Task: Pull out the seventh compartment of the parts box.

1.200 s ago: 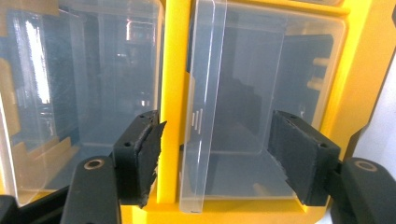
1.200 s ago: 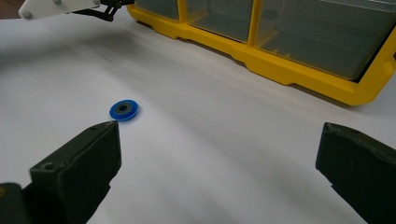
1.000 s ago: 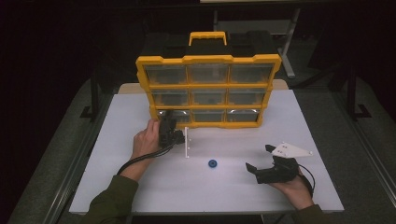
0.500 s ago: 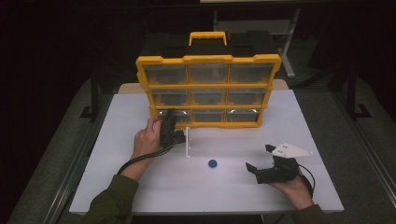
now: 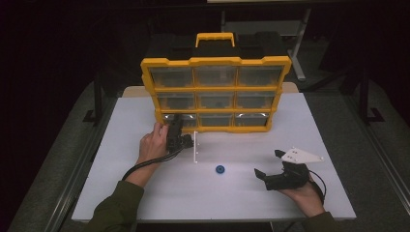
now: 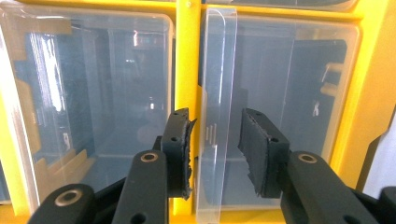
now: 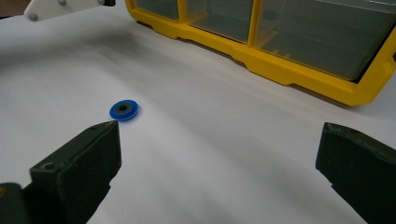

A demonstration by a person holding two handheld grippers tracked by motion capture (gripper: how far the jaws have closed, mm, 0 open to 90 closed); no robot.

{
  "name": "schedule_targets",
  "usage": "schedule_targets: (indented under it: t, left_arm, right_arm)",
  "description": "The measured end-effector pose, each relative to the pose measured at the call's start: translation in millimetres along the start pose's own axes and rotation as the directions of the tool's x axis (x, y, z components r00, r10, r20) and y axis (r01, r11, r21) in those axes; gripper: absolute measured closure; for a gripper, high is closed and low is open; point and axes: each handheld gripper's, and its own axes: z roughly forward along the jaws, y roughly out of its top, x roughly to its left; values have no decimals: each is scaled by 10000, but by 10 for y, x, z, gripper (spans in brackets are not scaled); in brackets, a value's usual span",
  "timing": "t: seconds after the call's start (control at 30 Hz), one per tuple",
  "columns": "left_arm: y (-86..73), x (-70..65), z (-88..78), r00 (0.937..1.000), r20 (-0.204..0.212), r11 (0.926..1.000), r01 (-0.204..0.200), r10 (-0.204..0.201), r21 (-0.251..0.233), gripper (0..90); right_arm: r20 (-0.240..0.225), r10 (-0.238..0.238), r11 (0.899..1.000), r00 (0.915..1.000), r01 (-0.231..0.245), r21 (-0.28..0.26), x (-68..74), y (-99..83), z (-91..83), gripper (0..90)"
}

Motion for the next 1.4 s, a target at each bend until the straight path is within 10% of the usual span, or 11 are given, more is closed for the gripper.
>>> schedule_targets:
  t: [1.4]
  left_arm:
    - [12,6,14,9999,-7,9999,-123,123,110,776]
  right_arm:
    - [-18,-18,10000,10000,18,17,1,-1,1,0]
